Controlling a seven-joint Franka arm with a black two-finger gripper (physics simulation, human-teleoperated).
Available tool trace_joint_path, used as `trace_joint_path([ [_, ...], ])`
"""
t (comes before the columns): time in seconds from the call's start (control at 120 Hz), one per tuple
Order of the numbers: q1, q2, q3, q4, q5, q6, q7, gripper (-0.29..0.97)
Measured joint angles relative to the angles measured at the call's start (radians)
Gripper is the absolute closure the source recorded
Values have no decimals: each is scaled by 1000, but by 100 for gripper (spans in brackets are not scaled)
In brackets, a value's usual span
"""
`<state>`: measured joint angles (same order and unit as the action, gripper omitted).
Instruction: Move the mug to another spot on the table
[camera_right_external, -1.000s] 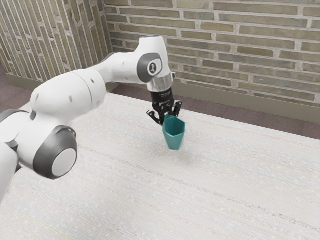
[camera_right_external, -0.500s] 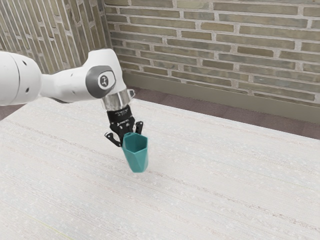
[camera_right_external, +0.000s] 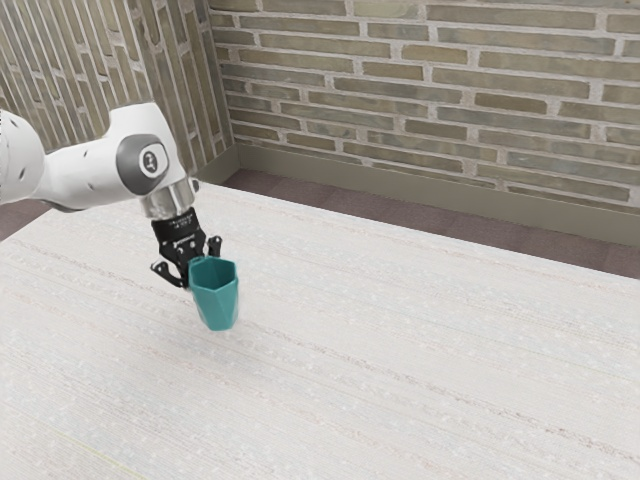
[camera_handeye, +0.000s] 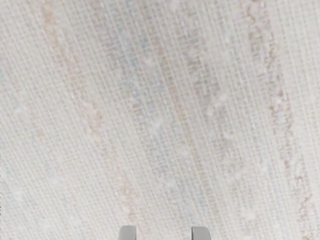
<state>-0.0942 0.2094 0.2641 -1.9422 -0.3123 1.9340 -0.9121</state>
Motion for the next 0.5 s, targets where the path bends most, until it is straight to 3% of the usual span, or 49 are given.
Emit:
trace_joint_path([
  [0.5,119,107,3,39,0,23,44,77],
])
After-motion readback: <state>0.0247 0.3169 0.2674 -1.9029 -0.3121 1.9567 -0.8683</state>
